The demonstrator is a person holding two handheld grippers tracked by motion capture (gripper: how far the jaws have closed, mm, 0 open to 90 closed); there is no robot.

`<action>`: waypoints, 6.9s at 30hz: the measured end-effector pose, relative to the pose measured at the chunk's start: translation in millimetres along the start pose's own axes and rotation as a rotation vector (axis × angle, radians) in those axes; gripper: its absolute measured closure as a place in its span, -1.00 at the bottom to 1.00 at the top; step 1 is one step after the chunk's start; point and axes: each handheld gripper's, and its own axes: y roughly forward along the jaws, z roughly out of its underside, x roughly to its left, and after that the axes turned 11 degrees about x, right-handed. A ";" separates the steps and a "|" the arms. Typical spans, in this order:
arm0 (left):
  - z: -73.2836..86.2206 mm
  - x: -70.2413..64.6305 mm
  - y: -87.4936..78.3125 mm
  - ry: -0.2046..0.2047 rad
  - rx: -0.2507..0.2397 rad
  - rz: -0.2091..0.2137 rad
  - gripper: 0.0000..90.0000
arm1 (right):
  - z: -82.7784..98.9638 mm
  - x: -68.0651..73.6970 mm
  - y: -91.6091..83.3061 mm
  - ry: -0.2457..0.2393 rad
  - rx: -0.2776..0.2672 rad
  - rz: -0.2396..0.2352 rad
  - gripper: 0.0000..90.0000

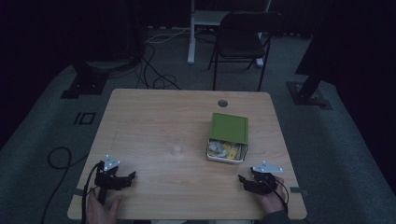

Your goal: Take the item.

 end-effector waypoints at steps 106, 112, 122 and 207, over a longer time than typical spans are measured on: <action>-0.4 -1.1 0.4 -0.013 -0.002 -0.007 -0.76 | -66.7 55.3 3.1 -0.187 -0.085 -0.115 0.11; -0.4 -1.1 0.4 -0.013 -0.002 -0.007 -0.76 | -60.8 58.5 -1.0 -0.187 -0.088 -0.143 0.15; -0.4 -1.2 0.4 -0.013 -0.002 -0.007 -0.76 | -55.7 62.0 -8.7 -0.202 -0.083 -0.200 0.36; -0.3 -1.8 0.2 -0.017 -0.001 -0.010 -0.76 | -111.6 93.1 -76.1 -0.226 -0.272 -0.035 0.99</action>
